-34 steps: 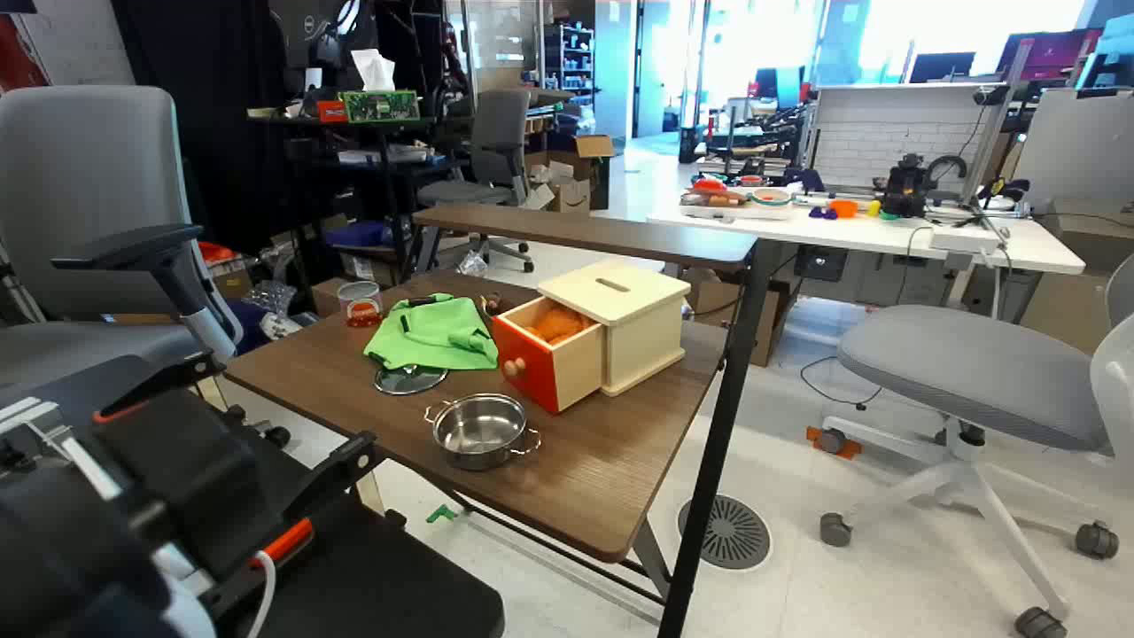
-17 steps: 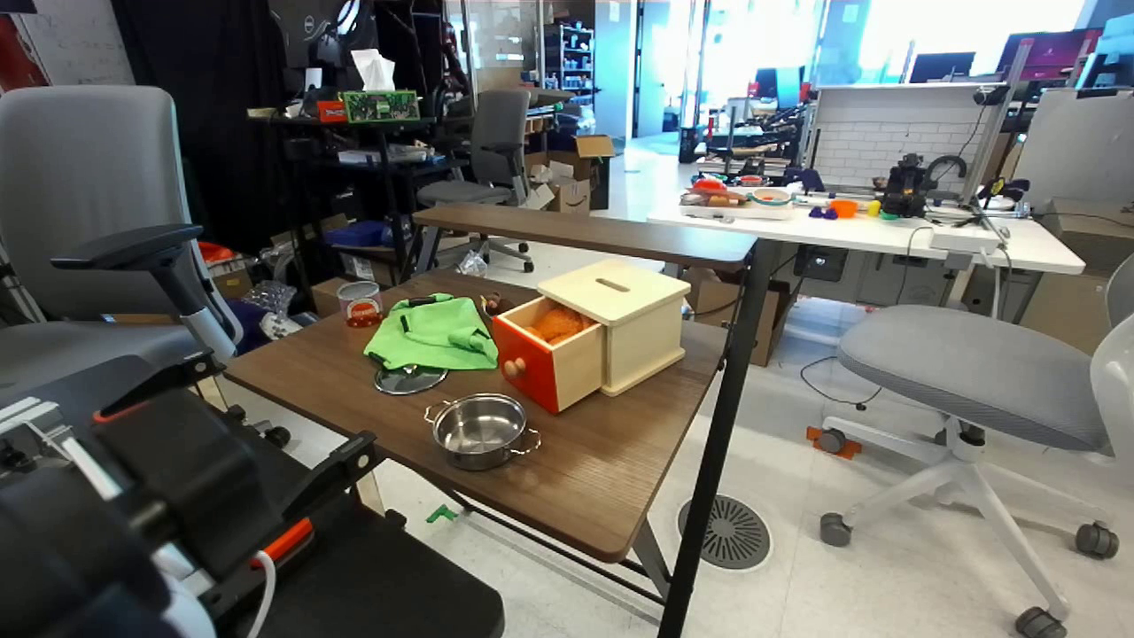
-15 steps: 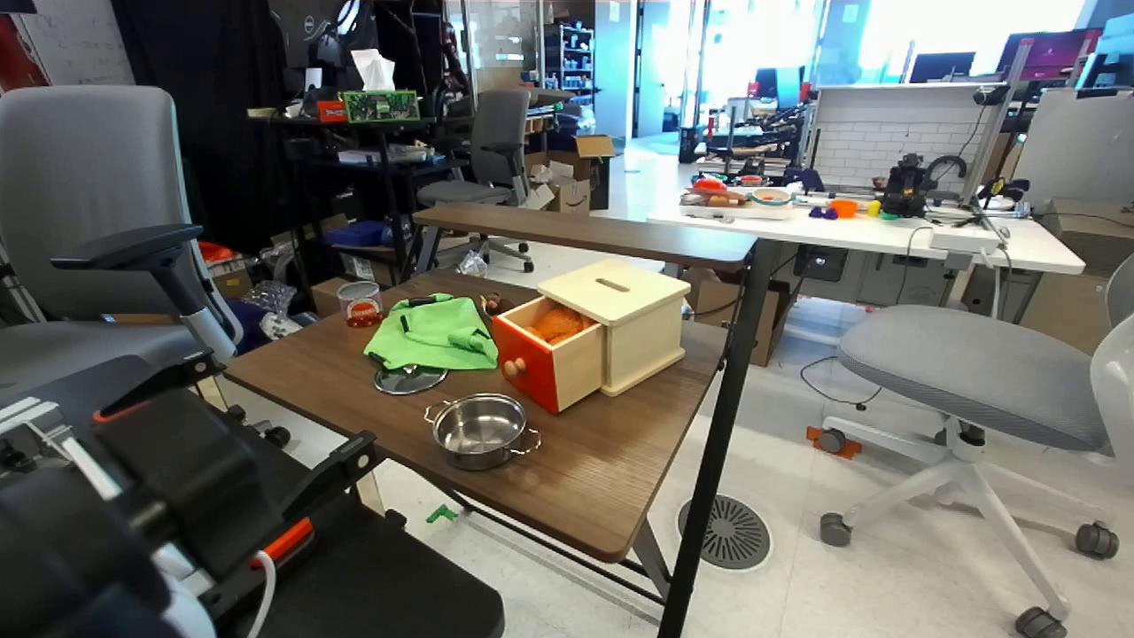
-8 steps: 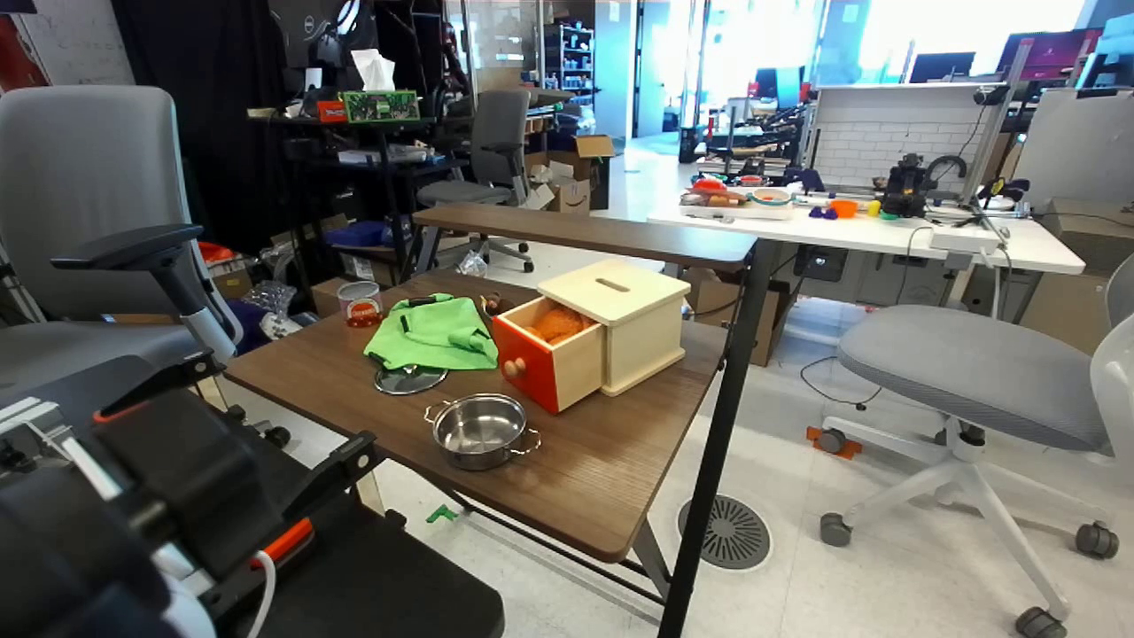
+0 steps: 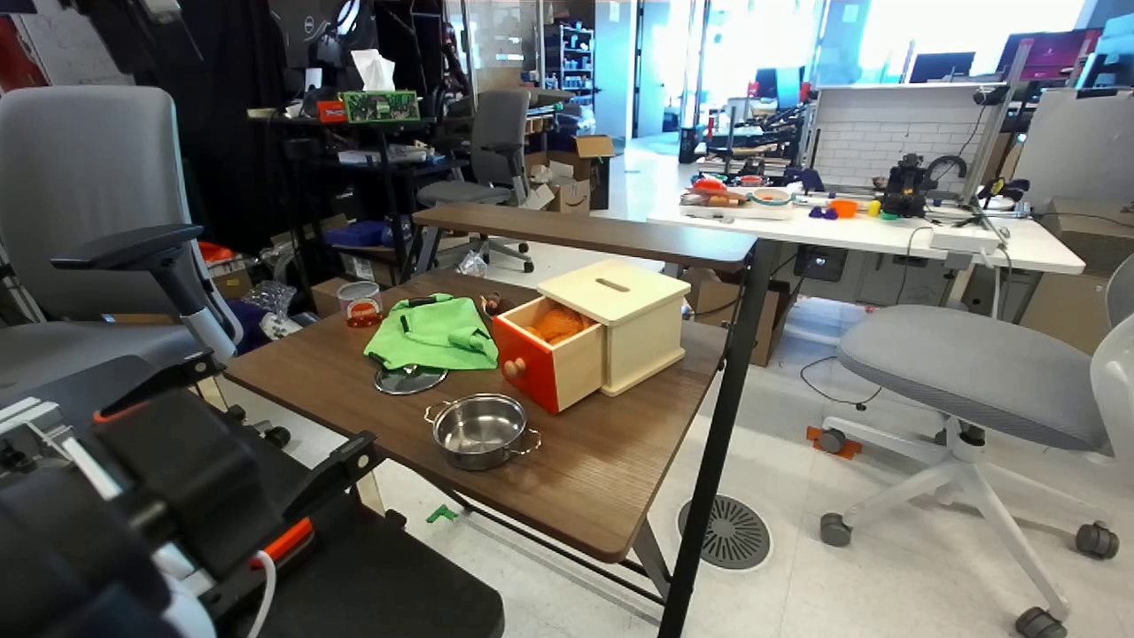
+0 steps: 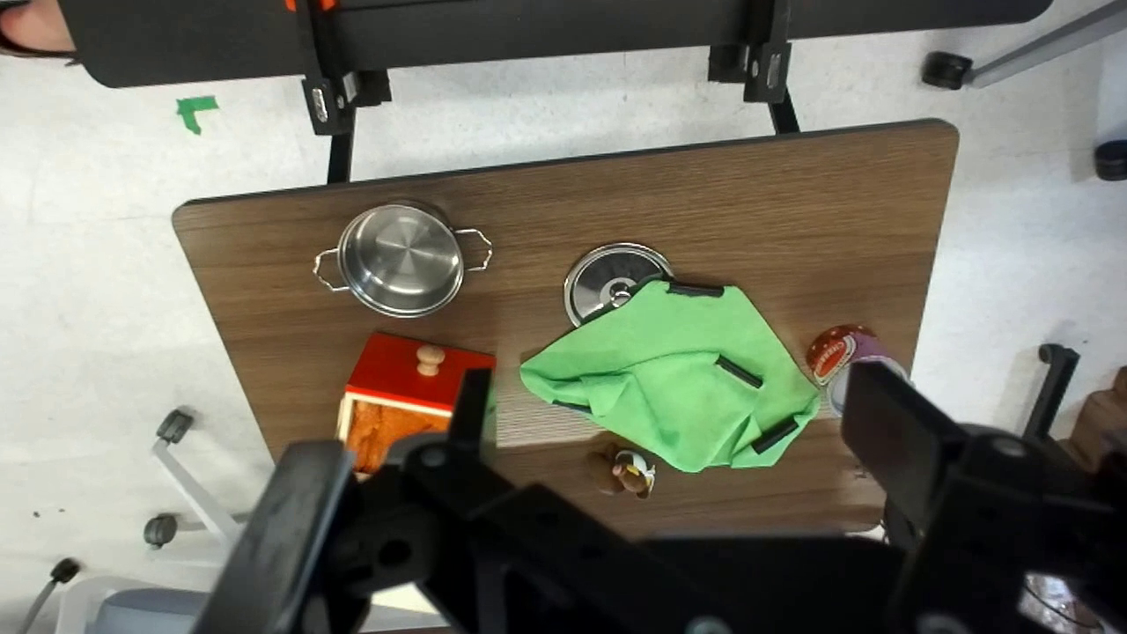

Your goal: Move the green towel to the bottom left corner of the table

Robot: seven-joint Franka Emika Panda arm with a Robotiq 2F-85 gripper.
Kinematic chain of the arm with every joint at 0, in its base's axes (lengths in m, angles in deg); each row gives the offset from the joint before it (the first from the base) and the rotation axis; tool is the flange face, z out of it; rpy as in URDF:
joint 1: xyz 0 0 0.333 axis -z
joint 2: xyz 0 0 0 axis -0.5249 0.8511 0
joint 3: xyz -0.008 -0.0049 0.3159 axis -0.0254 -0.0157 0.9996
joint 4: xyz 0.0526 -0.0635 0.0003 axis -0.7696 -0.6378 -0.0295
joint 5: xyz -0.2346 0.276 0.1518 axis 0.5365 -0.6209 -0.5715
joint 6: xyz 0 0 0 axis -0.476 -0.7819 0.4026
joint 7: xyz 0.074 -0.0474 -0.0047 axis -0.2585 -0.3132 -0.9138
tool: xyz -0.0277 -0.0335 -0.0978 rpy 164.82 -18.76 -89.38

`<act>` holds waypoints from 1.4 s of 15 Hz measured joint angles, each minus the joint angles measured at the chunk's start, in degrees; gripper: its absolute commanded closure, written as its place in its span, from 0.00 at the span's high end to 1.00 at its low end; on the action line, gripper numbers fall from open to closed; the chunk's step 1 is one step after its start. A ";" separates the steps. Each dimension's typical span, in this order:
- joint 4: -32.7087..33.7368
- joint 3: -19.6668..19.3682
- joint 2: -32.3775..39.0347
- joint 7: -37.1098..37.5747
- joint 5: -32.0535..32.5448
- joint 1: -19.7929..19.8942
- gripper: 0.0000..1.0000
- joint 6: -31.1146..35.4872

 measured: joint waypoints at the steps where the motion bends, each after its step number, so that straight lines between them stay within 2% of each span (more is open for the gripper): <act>1: 0.03 0.00 3.23 0.28 0.00 0.00 1.00 3.54; 7: 3.59 1.19 25.45 8.26 0.60 1.22 1.00 20.58; 10: 8.21 1.71 36.47 16.01 4.52 2.35 1.00 26.33; 13: 16.19 -0.13 46.91 24.74 9.97 1.40 1.00 27.33; 16: 25.24 -3.82 55.99 28.26 9.84 -2.41 1.00 27.25; 18: 26.96 -4.95 58.24 28.09 9.19 -3.81 1.00 27.28; 21: 26.16 -5.22 57.47 28.07 9.18 -3.96 1.00 27.28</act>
